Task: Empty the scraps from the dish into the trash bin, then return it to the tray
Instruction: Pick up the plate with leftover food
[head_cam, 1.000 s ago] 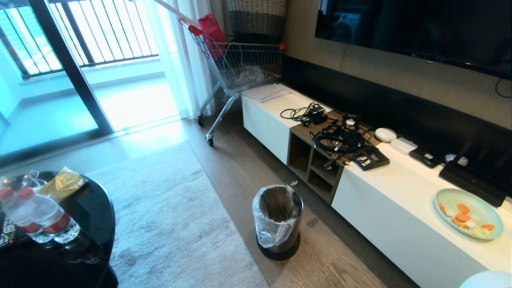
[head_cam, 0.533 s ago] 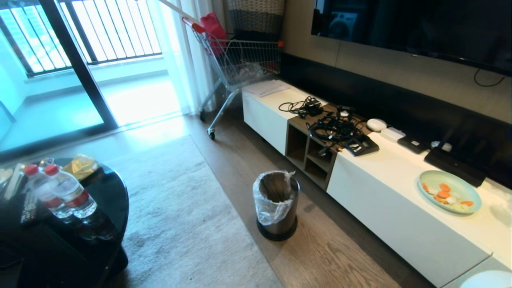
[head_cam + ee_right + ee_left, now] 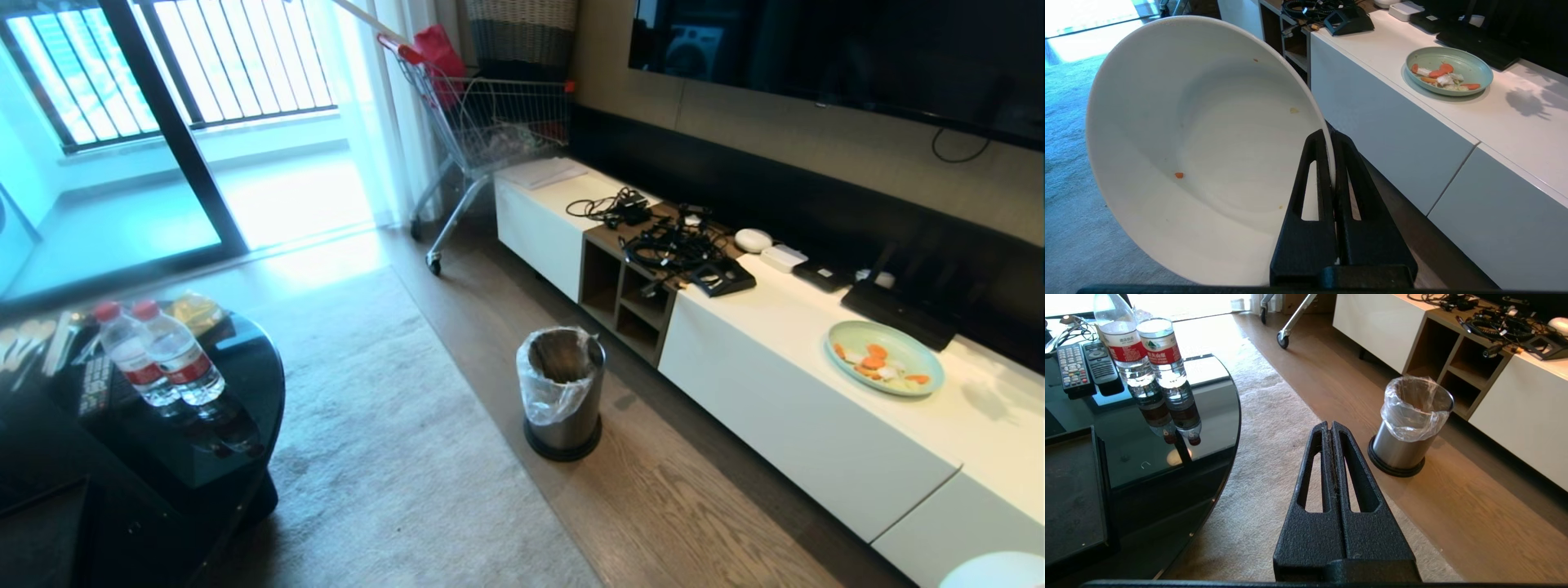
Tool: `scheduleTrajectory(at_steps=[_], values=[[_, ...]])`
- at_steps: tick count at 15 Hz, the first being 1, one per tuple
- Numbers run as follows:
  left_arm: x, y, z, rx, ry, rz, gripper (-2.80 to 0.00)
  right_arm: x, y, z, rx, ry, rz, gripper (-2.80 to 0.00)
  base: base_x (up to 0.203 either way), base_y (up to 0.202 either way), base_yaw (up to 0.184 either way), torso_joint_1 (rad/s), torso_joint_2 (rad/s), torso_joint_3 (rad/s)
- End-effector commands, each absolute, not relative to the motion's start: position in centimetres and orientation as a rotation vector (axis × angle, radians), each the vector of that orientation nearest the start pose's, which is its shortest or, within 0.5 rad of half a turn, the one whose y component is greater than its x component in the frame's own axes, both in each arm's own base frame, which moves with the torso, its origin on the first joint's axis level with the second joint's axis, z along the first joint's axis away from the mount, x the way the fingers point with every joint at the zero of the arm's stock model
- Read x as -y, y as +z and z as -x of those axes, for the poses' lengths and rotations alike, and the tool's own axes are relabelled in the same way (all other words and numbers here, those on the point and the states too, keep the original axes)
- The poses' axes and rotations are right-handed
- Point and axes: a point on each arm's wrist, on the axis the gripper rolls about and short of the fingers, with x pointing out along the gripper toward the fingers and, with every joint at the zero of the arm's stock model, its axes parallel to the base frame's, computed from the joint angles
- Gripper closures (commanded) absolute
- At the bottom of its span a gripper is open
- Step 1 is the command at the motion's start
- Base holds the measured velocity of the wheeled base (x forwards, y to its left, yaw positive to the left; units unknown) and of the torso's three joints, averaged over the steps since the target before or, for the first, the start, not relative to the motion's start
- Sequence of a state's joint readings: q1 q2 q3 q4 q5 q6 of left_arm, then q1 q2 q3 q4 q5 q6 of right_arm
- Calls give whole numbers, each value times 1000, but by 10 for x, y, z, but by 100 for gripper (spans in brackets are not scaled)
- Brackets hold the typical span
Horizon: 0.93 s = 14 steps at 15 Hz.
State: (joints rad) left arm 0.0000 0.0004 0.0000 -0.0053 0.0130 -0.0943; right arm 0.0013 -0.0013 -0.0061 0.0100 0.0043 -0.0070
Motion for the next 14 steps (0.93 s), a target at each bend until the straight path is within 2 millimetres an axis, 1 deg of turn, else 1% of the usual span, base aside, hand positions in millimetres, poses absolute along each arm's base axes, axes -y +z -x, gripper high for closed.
scheduleTrajectory(at_steps=[1, 11, 14], values=[[0, 76, 23, 7, 14, 95, 0, 0, 76, 23, -3, 6, 8, 0, 0, 0, 0, 0, 0, 0], [0, 76, 23, 7, 14, 95, 0, 0, 76, 23, -6, 4, 6, 0, 0, 0, 0, 0, 0, 0], [0, 76, 23, 7, 14, 95, 0, 0, 76, 23, -5, 5, 6, 0, 2, -3, 121, 4, 1, 1]])
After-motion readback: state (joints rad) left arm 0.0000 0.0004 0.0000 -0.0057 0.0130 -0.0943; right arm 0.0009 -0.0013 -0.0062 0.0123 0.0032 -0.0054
